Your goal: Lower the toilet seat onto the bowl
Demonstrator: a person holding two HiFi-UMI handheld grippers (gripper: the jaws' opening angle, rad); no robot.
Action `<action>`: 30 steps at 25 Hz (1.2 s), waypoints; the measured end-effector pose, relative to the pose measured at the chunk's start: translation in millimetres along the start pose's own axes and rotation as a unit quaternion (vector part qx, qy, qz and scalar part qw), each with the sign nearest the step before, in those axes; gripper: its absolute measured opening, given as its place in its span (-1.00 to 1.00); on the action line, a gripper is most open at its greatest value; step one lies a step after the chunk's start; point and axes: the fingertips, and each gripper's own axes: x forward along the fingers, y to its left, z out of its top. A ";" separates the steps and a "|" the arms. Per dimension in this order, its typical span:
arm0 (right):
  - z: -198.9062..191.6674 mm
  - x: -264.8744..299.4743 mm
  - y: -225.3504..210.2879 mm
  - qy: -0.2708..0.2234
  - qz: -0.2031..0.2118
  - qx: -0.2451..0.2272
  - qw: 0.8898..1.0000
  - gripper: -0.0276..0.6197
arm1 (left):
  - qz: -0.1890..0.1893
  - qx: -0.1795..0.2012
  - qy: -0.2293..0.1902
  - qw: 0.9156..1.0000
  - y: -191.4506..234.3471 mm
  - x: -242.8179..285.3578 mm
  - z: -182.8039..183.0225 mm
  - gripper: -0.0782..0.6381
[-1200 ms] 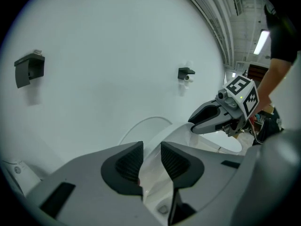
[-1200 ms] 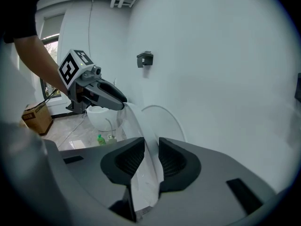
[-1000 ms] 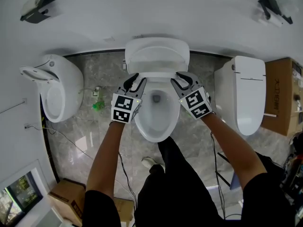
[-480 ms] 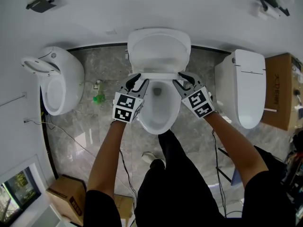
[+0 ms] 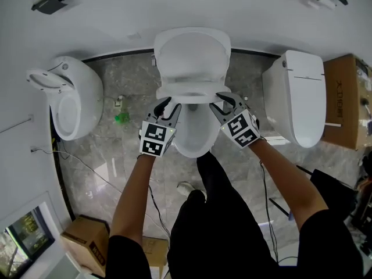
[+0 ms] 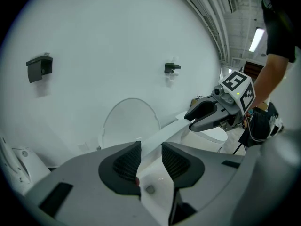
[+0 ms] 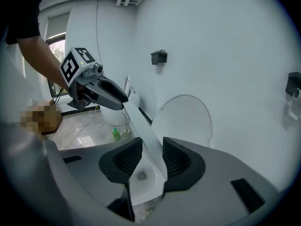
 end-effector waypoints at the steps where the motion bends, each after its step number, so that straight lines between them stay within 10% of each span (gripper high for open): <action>1: -3.1 -2.0 4.6 0.003 0.001 -0.002 1.000 -0.50 | 0.000 -0.003 0.001 1.000 -3.7 -2.4 -4.2 -0.41; 30: -94.8 -24.9 118.1 0.056 0.027 -0.082 0.995 -0.42 | -0.028 0.028 0.057 0.998 -81.3 -43.7 -125.4 -0.34</action>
